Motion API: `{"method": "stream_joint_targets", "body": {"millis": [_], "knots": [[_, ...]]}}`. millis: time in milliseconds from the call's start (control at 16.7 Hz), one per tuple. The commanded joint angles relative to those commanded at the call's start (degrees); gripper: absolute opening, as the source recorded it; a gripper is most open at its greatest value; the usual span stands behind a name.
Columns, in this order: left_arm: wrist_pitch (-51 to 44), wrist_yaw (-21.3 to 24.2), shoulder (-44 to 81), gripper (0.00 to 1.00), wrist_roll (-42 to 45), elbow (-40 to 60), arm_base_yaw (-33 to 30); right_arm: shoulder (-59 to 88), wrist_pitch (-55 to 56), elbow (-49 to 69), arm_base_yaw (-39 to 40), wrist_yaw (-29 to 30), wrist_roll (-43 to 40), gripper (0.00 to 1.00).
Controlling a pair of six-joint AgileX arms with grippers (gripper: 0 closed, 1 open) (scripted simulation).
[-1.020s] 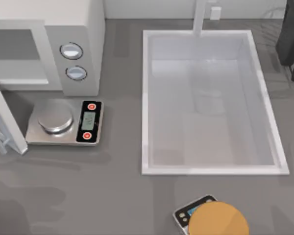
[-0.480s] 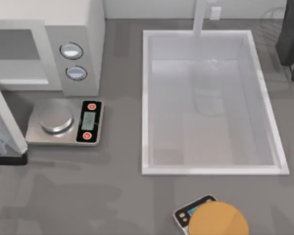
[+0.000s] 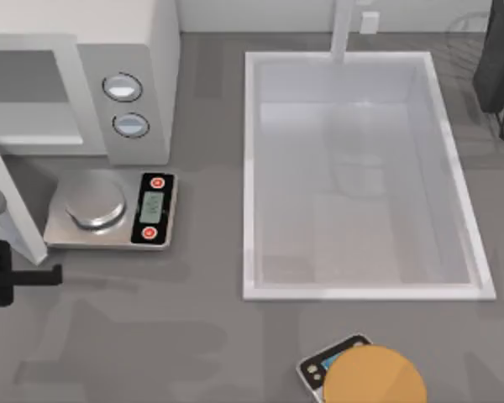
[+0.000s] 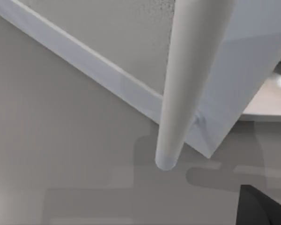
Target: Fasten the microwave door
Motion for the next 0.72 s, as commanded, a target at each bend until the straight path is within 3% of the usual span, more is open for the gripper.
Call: {"method": "stream_joint_targets", "body": {"millis": [240,720], "knots": [[2.11,0.15,4.26,0.00,0.18,2.86,0.16,0.00,0.00,0.00,0.00,0.00,0.00,1.00],[11.99,0.93,27.92,0.00,1.10,15.34,1.02,0.00,0.00,0.00,0.00,0.00,0.00,1.00]]}}
